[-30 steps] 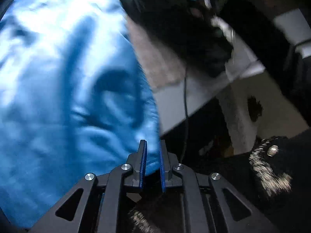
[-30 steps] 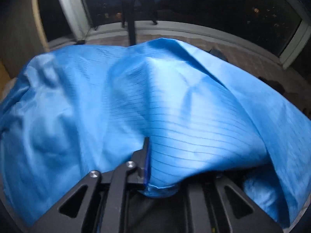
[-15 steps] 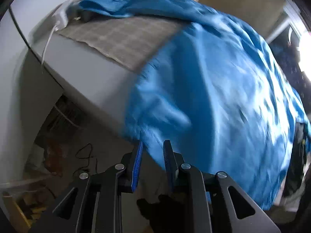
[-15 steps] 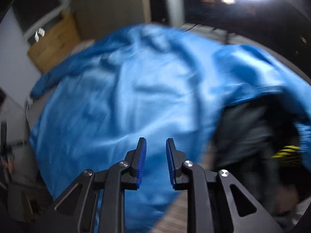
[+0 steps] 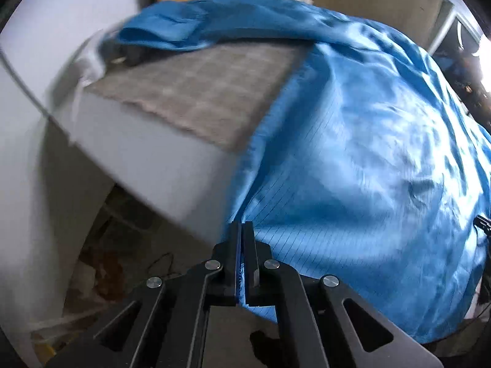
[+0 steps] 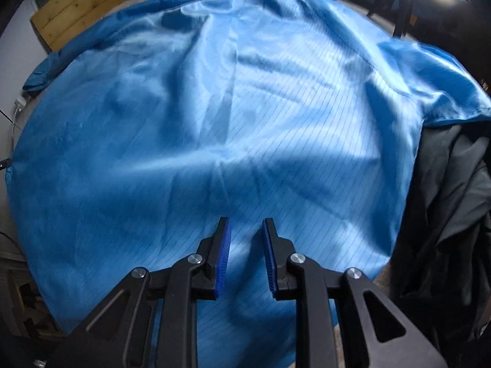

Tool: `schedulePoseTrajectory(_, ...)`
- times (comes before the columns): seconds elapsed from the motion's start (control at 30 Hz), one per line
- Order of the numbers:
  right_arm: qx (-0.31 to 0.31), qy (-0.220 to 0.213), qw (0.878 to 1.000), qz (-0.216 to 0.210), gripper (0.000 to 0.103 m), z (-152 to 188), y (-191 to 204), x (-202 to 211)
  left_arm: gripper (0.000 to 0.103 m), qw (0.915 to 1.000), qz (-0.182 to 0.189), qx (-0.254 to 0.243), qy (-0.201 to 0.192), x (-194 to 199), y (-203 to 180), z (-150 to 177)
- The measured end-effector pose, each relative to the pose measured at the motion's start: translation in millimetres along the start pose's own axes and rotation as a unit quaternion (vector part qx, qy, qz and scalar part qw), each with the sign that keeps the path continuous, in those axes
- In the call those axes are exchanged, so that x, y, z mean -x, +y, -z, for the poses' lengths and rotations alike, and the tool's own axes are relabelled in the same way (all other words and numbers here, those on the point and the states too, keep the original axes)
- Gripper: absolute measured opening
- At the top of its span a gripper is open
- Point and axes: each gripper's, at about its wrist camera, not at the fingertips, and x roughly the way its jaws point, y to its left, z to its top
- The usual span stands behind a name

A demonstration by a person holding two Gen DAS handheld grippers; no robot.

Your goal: Fold clothes

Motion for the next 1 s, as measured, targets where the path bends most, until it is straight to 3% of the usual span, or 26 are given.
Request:
schedulePoseTrajectory(0.07,0.004,0.000,1.000,0.000,0.025,-0.1,1.5,0.1,0.015,0.9999,0.007,0.013,0.007,7.6,11.0,-3.5)
schedulePoseTrajectory(0.1,0.005,0.003,1.000,0.000,0.027,-0.5,2.3,0.0,0.016,0.9997,0.012,0.020,0.010,11.6,16.5,-5.5)
schedulePoseTrajectory(0.23,0.003,0.023,1.000,0.009,0.028,-4.8,3.5,-0.5,0.028,0.9990,-0.003,0.001,-0.045,41.9,34.4,-35.7)
schedulePoseTrajectory(0.27,-0.007,0.027,1.000,0.009,0.028,-6.1,1.7,0.8,0.036,0.9980,-0.012,-0.016,-0.060,46.4,36.7,-49.5)
schedulePoseTrajectory(0.33,-0.030,0.030,0.999,0.008,0.028,-9.4,-2.1,6.8,0.043,0.9968,-0.014,-0.047,-0.063,45.2,37.4,-77.3)
schedulePoseTrajectory(0.5,-0.099,-0.004,0.995,0.014,0.028,-28.1,4.5,44.6,0.049,0.9947,0.019,-0.052,-0.086,30.3,44.6,-175.8)
schedulePoseTrajectory(0.6,-0.144,-0.025,0.989,0.016,0.028,-37.3,23.6,64.0,0.050,0.9927,0.001,-0.081,-0.090,-0.7,36.8,-224.7)
schedulePoseTrajectory(0.73,-0.181,-0.044,0.982,0.017,0.028,-52.5,66.4,76.9,0.050,0.9895,-0.030,-0.130,-0.055,-59.5,29.0,-275.2)
schedulePoseTrajectory(0.87,-0.195,-0.052,0.979,0.001,0.028,-66.6,105.7,77.0,0.050,0.9869,-0.050,-0.152,-0.021,-98.5,34.7,-297.6)
schedulePoseTrajectory(0.93,-0.193,-0.055,0.980,-0.011,0.028,-76.6,129.8,74.5,0.048,0.9867,-0.039,-0.157,-0.015,-106.4,40.6,-303.0)
schedulePoseTrajectory(1.0,-0.175,-0.052,0.983,-0.026,0.028,-90.5,155.7,65.6,0.032,0.9875,-0.002,-0.157,-0.012,-106.0,48.7,-306.8)
